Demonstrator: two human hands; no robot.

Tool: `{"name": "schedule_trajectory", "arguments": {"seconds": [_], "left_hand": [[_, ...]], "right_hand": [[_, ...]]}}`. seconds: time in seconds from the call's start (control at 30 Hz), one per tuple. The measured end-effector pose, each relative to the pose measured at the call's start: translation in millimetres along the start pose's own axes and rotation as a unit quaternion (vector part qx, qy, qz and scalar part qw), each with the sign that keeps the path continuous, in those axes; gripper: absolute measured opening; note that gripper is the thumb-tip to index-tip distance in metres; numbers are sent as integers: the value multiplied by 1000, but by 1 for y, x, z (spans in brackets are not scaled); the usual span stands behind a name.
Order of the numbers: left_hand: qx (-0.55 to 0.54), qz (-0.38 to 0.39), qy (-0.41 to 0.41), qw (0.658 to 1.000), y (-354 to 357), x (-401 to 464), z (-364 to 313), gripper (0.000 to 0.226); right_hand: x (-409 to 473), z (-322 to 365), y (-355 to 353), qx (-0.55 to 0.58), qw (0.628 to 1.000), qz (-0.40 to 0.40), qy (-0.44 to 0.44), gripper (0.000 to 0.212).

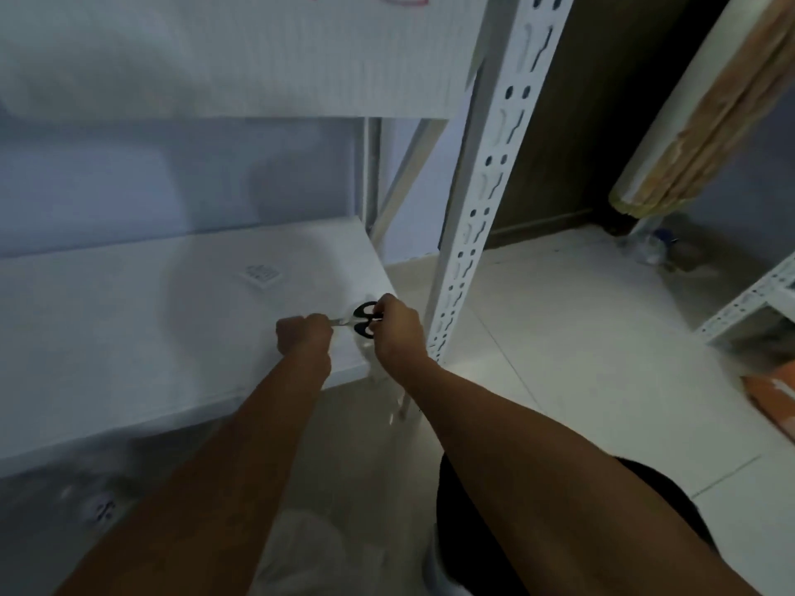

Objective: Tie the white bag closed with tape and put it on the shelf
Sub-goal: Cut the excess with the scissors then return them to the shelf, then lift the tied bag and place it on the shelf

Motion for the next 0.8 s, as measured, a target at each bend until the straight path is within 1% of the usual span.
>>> {"name": "schedule_trajectory", "arguments": {"seconds": [0.03, 0.1, 0.17, 0.23, 0.27, 0.33, 0.4, 0.43, 0.47, 0.53, 0.6, 0.63, 0.7, 0.73, 0.8], "left_hand": [[66, -20, 19, 997, 3, 6, -1, 28], [146, -48, 98, 983, 5, 11, -2, 23], [219, -69, 201, 952, 4, 14, -1, 23], [262, -80, 270, 923, 0, 19, 3, 26], [272, -74, 283, 917, -3, 19, 3, 27], [273, -61, 287, 916, -10, 13, 6, 27], [280, -63, 300, 910, -20, 1, 9, 27], [283, -66, 313, 904, -28, -7, 11, 27], [284, -68, 328, 899, -38, -15, 14, 27], [298, -72, 358, 882, -64, -31, 24, 25], [345, -62, 391, 851, -89, -48, 36, 22], [377, -50, 407, 830, -102, -56, 42, 22], [427, -27, 424, 798, -129, -73, 54, 22], [444, -15, 424, 789, -142, -82, 60, 22], [461, 6, 419, 782, -167, -95, 77, 21]], "right_hand": [[11, -5, 3, -32, 999, 14, -2, 20], [28, -17, 11, -104, 994, 36, -4, 26], [34, -28, 18, -148, 988, 54, 0, 33], [37, -34, 24, -171, 983, 61, -13, 37], [37, -35, 25, -180, 981, 62, -22, 37], [36, -33, 24, -183, 981, 62, -29, 33], [31, -33, 23, -186, 980, 64, -31, 29], [26, -33, 22, -204, 976, 58, -46, 29], [20, -31, 23, -237, 968, 45, -71, 30], [2, -25, 28, -323, 936, 13, -138, 31], [-22, -19, 38, -376, 901, 14, -215, 37], [-36, -15, 43, -384, 888, 29, -250, 40], [-65, -9, 56, -384, 871, 89, -292, 45], [-81, -7, 63, -380, 867, 132, -293, 48], [-111, -6, 74, -373, 864, 210, -264, 55]]}}
Point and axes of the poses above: each hand's wrist, its own x-axis towards the middle knuckle, its own y-axis out of the palm, z = x × y, the point moved 3 cm from there along x, towards the middle knuckle, and after that the axes turned 10 degrees about x, right-handed, at the moved point
